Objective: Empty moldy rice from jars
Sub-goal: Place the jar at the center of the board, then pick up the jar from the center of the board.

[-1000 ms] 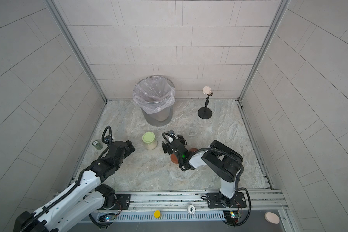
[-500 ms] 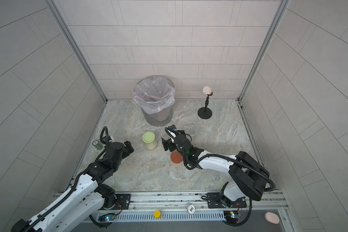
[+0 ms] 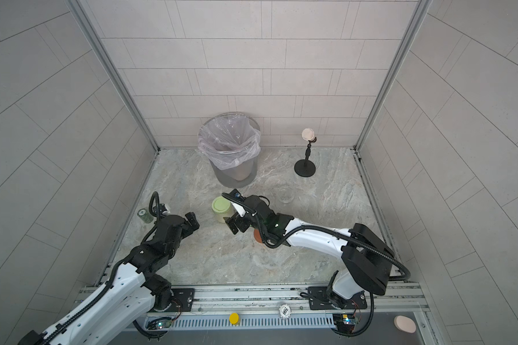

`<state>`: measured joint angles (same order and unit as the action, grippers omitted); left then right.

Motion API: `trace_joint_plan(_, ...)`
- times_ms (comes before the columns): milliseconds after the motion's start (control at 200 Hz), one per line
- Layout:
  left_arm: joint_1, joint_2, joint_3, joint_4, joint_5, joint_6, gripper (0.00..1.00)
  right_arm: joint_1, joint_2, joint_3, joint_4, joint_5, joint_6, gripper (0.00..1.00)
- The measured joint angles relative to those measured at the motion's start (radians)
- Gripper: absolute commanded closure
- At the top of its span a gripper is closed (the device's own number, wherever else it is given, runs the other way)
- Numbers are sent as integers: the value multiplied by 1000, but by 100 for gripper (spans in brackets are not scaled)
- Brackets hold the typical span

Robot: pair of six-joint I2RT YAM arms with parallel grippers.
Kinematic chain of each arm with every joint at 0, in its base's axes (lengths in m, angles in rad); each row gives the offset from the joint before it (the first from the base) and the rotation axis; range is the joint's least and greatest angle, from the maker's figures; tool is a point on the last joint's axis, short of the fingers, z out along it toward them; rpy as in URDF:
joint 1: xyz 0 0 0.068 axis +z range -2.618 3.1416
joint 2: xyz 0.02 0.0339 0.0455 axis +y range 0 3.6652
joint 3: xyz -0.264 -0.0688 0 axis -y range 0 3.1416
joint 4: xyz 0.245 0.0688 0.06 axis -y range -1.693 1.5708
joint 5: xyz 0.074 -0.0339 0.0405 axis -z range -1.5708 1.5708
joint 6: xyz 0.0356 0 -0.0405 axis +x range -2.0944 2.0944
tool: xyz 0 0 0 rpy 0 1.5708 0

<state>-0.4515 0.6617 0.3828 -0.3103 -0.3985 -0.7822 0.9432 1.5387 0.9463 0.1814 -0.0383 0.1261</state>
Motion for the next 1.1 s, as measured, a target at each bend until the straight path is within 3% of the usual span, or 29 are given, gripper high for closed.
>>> trace_joint_plan(360, 0, -73, -8, -32, -8, -1, 0, 27, 248, 204, -60, 13, -22, 0)
trace_joint_plan(806, 0, -165, -40, -62, -3, 23, 0, 26, 374, 318, -99, 115, -26, 0)
trace_joint_plan(1101, 0, -170, -41, -65, 10, 43, 0, 13, 456, 429, -108, 88, -22, 0)
